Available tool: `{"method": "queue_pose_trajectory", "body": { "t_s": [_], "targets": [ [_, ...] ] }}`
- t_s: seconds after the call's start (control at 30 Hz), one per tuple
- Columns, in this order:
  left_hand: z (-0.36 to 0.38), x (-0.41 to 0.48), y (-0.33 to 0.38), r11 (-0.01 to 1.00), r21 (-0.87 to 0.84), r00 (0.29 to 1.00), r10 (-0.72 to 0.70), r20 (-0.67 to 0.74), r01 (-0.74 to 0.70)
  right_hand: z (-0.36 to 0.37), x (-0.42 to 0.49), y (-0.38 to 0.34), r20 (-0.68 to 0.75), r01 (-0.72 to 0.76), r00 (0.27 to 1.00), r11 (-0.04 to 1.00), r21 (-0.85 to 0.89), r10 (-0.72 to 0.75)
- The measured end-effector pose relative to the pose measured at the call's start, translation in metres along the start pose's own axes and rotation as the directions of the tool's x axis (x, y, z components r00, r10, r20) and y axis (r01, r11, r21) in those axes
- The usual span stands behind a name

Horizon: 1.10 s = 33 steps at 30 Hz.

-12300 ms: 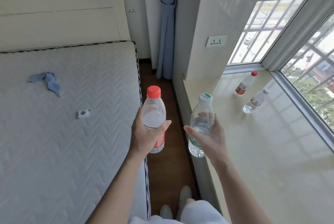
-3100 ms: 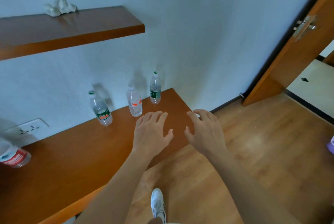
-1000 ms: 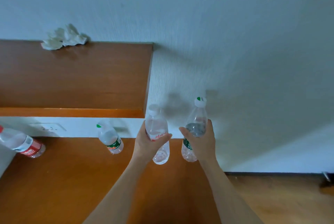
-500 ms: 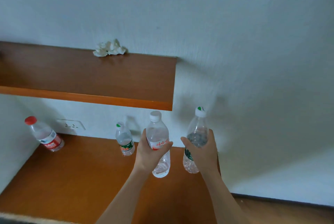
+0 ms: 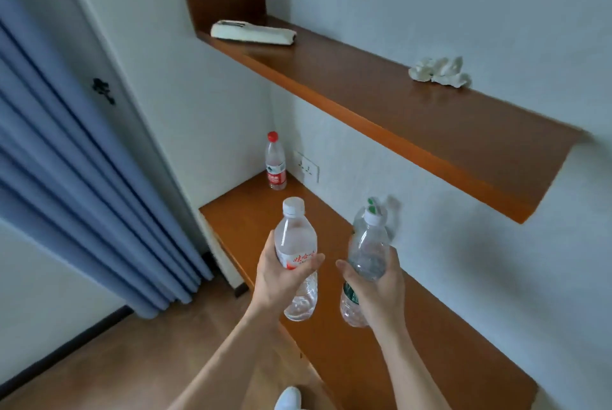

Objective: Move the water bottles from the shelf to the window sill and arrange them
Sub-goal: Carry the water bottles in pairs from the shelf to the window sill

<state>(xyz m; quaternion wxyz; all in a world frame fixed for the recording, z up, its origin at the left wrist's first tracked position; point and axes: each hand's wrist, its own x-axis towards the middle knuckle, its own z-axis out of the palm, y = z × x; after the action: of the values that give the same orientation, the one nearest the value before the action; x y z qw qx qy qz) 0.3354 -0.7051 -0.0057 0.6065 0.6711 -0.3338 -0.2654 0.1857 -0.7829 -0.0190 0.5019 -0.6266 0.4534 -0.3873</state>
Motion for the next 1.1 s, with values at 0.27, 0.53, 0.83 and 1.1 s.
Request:
{"method": "queue_pose_trajectory", "body": {
  "t_s": [0.27,0.53,0.83,1.1],
  "targets": [
    [-0.123,-0.071,-0.014,0.997,0.002,0.874,-0.072,-0.481,0.083,0.107,-0.040,-0.016,0.463,0.049,0.885,0.999,0.023,-0.054],
    [-0.231,-0.152,-0.021,0.988,-0.006,0.562,-0.091,-0.822,0.152,0.225,-0.101,-0.041,0.730,0.191,0.658,0.979,0.076,-0.185],
    [-0.358,-0.211,-0.039,0.973,-0.032,0.271,-0.095,-0.958,0.228,0.357,-0.186,-0.060,0.896,0.248,0.402,0.964,0.091,-0.188],
    [-0.512,-0.222,-0.069,0.971,-0.042,0.135,-0.076,-0.988,0.234,0.517,-0.248,-0.097,0.939,0.312,0.268,0.941,0.127,-0.216]
  ]
}}
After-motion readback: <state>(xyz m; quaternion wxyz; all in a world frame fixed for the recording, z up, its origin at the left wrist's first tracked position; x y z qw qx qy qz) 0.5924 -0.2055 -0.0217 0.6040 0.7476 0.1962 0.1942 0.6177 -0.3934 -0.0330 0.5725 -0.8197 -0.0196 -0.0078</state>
